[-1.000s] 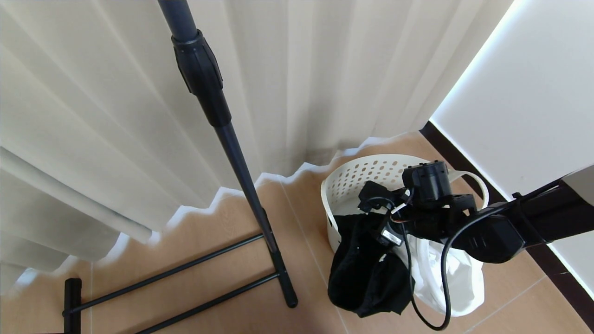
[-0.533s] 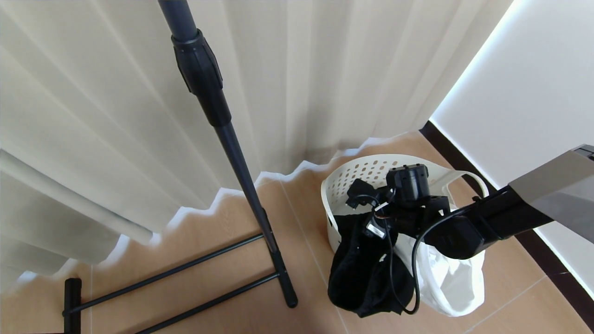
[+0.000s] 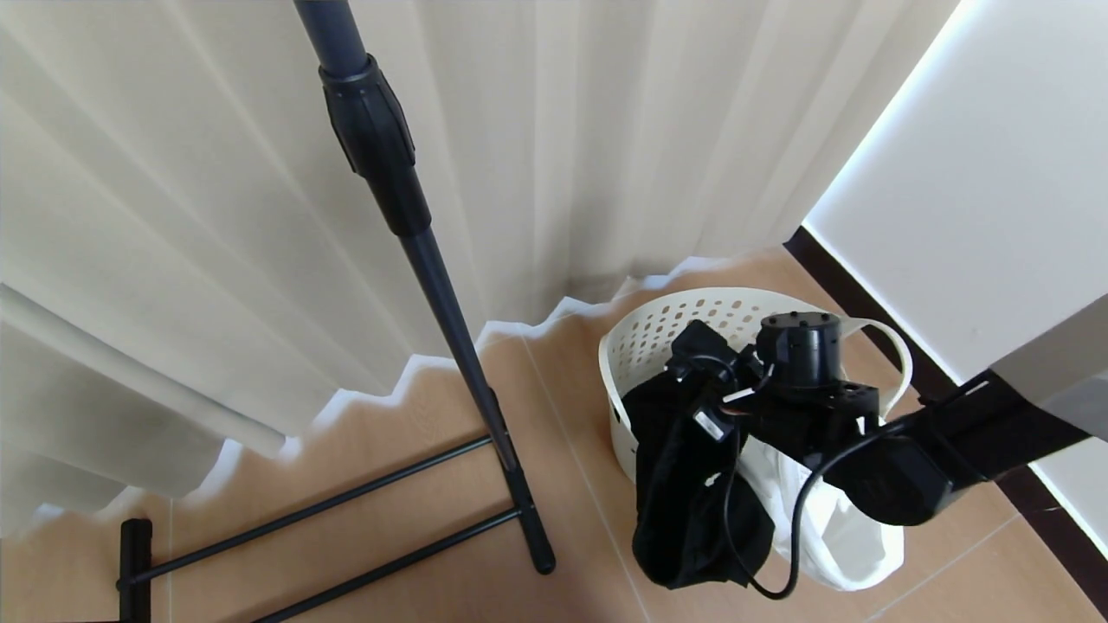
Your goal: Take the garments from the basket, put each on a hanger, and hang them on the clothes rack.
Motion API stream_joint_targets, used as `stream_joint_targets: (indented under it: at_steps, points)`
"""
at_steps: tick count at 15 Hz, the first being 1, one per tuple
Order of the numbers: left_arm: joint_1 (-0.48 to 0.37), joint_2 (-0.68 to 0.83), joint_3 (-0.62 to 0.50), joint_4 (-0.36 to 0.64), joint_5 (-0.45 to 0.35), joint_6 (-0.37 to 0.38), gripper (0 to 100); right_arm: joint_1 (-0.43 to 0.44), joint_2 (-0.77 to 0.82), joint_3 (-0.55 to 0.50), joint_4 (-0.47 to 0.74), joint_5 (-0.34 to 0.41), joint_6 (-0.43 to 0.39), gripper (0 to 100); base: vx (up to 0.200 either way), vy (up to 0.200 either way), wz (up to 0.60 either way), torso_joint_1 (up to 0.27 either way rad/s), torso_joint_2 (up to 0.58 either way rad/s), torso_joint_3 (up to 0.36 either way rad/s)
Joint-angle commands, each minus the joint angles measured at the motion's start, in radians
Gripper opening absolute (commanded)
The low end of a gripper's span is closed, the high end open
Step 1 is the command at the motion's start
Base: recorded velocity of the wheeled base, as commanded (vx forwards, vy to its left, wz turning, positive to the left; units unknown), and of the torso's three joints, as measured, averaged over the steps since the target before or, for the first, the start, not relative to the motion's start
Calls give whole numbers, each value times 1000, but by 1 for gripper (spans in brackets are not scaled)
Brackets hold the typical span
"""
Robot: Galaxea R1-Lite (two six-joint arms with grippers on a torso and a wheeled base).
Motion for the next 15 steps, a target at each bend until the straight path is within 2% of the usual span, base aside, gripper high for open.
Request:
stream_joint_targets:
  at_steps: [1,3,5,6,9,12,15]
  points:
    - [0,0,0,0,0,2,100,59,-297,208,-69,0,131,0,0,0,0,0,0,0]
    - [0,0,0,0,0,2,100,128,-481,281,-57,-18,197,0,0,0,0,0,0,0]
    - [0,0,0,1,-2,2,100,192,-623,283,-3,-74,208,0,0,0,0,0,0,0]
    - [-2,0,0,1,-2,3,100,209,-661,268,25,-77,205,0,0,0,0,0,0,0]
    - [0,0,0,1,-2,3,100,247,-659,188,28,-77,207,0,0,0,0,0,0,0]
    - [-2,0,-3,7,-3,3,100,249,-661,263,23,-57,262,0,0,0,0,0,0,0]
    - [-2,0,-3,6,-3,3,100,207,-626,272,18,-24,271,0,0,0,0,0,0,0]
